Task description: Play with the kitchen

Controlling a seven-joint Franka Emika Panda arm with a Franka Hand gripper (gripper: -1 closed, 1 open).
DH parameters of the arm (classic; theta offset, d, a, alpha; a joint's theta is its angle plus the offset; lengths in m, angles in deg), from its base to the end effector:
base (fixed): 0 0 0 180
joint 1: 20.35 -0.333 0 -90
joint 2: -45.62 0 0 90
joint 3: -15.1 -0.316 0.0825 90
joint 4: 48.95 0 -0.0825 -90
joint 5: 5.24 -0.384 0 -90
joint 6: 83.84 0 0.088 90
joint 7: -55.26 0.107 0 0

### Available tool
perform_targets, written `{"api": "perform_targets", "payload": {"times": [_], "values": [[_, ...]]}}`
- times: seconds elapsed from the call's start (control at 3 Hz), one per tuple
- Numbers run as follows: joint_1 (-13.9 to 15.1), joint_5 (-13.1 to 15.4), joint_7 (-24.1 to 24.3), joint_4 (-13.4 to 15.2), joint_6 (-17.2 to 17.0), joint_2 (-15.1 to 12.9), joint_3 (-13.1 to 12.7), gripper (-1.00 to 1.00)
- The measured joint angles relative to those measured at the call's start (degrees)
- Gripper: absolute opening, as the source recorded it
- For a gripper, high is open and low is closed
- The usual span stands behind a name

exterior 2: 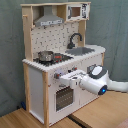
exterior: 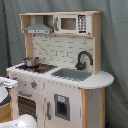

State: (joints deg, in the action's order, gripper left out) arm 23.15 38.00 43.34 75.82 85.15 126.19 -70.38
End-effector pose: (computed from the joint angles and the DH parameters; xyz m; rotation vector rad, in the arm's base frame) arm 0.2989 0.5080 0.3552 0.5630 1.4255 0.6668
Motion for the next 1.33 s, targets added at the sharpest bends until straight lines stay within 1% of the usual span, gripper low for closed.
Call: {"api": "perform_targets", "payload": {"times": [0.33,0.67,1.0,1.33], "values": [[3.1,0.0,-1.0,-1.5,4.5,0.0,-1.0,1.00],[7.1,-0.1,-0.4,-5.4,5.4,-0.1,-1.7,1.00],[9.8,-0.5,2.8,-7.6,5.8,-0.9,-2.5,1.00],[9.9,-0.4,2.7,-7.6,5.8,-0.9,-2.5,-1.00]]}}
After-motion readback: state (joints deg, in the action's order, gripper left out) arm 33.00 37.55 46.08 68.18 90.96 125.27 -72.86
